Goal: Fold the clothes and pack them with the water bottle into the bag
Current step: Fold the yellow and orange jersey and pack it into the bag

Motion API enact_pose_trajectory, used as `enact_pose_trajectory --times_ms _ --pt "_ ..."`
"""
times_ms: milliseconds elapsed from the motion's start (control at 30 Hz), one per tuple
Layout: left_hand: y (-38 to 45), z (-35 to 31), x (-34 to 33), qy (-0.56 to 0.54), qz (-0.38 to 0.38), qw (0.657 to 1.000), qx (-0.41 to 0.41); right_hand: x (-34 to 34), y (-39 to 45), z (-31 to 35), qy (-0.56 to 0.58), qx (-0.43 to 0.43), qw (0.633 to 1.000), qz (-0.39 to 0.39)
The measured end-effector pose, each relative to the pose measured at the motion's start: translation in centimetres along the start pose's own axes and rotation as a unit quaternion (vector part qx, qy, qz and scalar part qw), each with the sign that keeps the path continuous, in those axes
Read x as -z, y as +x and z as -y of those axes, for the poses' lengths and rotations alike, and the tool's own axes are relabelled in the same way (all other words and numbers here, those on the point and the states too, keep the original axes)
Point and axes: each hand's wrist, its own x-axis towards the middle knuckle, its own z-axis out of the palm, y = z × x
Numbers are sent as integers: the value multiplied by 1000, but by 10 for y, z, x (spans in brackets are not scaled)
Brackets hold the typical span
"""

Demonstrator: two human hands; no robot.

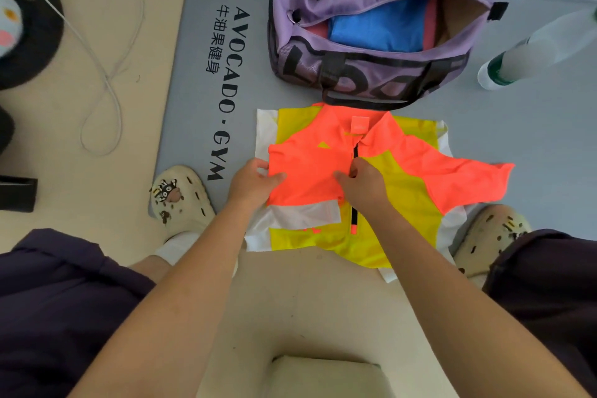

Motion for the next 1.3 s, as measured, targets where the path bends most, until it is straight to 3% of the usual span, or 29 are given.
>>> enact_pose_trajectory --times_ms 133,233,300,433,600,733,900,1067,1300 --pt "6 -4 -4 -94 -2 996 -1 3 -4 -2 56 -56 997 -3" --pt "11 -9 -2 -125 -18 992 14 0 -13 -4 7 -81 993 88" --pt "16 -13 1 -122 -11 992 -2 -1 -17 -6 -42 -80 990 112" --pt "28 -22 10 -100 60 992 -49 7 -22 -11 39 -92 989 107" --pt "45 -34 23 -54 89 991 -81 22 -20 -16 111 -152 968 169" --pt "52 -44 26 -54 80 995 -40 21 -14 -15 122 -151 972 131" --pt "52 -51 21 -26 144 988 57 13 -9 -18 137 -149 974 98" --pt "55 -55 24 -128 69 989 11 10 -1 -14 171 -108 979 30" --pt "59 -54 31 -207 2 978 9 7 7 -13 172 -89 980 33"
